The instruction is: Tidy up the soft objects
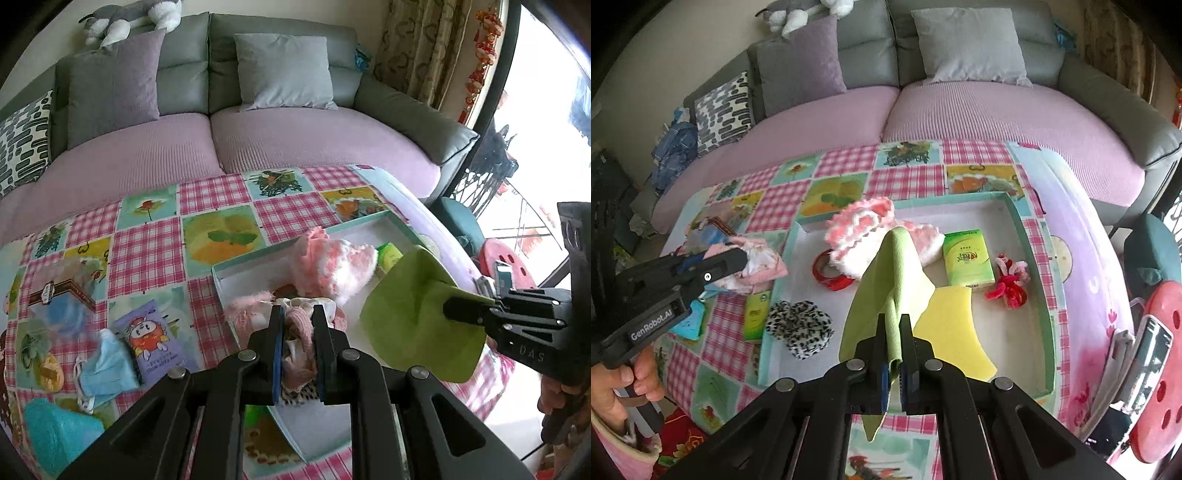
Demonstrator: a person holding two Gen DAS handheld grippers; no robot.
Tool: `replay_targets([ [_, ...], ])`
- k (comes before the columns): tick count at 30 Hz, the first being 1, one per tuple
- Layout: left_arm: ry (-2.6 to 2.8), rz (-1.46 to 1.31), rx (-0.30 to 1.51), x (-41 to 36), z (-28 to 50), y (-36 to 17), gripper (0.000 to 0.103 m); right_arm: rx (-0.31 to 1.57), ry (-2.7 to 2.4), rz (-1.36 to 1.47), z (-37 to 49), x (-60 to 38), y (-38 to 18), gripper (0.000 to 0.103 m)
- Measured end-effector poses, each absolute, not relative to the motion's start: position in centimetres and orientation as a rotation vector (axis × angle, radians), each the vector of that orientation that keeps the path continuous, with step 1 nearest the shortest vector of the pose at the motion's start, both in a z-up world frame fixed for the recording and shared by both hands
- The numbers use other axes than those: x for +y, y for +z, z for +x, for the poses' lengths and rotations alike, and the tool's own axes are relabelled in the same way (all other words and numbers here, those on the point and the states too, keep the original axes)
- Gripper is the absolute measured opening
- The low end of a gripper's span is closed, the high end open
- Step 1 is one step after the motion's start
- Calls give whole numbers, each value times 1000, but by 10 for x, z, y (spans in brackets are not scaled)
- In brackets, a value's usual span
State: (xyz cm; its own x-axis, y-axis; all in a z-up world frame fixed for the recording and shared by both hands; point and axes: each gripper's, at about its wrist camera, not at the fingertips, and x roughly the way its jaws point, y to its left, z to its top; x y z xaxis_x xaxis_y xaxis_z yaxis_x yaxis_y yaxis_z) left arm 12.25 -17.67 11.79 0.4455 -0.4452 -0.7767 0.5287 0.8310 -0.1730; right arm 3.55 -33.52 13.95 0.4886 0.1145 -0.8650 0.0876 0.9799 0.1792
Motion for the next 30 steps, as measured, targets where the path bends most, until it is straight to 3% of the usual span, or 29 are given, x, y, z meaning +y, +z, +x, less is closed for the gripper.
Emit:
replay_targets([
  [19,-573,117,981,-196,179,53,14,1145,25,189,89,-336,79,4],
  [30,-562,130,1005,-197,191,41,16,1138,37,162,104,-331,73,4],
])
